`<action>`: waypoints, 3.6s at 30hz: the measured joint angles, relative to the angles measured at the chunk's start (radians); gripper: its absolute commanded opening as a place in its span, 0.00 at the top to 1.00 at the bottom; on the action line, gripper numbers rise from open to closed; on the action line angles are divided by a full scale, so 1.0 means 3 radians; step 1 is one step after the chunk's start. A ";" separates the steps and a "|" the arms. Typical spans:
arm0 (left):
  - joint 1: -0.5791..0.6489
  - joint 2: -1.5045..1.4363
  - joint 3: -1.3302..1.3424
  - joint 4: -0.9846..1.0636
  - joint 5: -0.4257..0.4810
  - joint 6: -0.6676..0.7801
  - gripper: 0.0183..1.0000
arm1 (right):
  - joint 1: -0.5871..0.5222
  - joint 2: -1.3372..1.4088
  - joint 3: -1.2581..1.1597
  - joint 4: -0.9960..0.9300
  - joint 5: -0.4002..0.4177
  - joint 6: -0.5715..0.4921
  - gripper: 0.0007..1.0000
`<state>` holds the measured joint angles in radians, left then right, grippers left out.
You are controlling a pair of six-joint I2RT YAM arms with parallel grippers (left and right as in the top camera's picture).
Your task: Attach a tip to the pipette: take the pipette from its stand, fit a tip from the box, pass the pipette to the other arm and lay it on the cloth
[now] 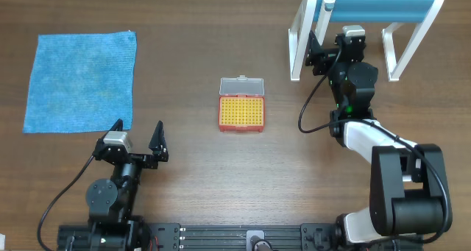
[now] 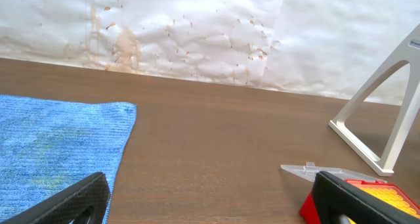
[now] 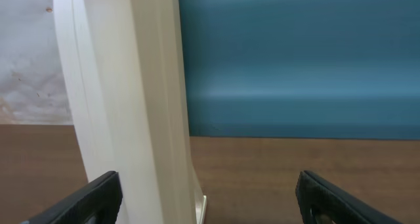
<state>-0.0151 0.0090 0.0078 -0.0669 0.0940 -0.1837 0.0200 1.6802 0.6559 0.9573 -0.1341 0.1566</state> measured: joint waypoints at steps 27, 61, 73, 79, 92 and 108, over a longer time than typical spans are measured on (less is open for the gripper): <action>0.0000 0.0000 0.0000 0.0000 0.0000 0.0000 0.01 | 0.0022 0.0276 0.0347 -0.0086 0.0179 0.0001 0.14; 0.0000 0.0000 0.0000 0.0000 0.0001 0.0000 0.01 | 0.0949 -0.0866 -0.0744 0.1268 -0.0151 0.0062 0.92; 0.0000 0.0000 0.0000 0.0000 0.0000 0.0000 0.01 | 0.1654 -0.0366 -0.1125 0.1667 -0.0676 0.0076 0.92; 0.0000 0.0000 0.0000 0.0000 0.0001 0.0000 0.01 | 0.1686 0.0212 -0.0631 0.1665 -0.0696 0.0072 0.92; 0.0000 0.0000 0.0000 0.0000 0.0001 0.0000 0.01 | 0.1686 0.0608 -0.0524 0.1661 -0.0509 0.0069 0.91; 0.0000 0.0000 0.0000 0.0000 0.0001 0.0000 0.01 | 0.1687 0.0706 -0.0486 0.1666 -0.0509 0.0034 0.92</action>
<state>-0.0151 0.0090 0.0078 -0.0669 0.0944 -0.1837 0.5262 1.8919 0.5102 1.4570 -0.2867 0.1669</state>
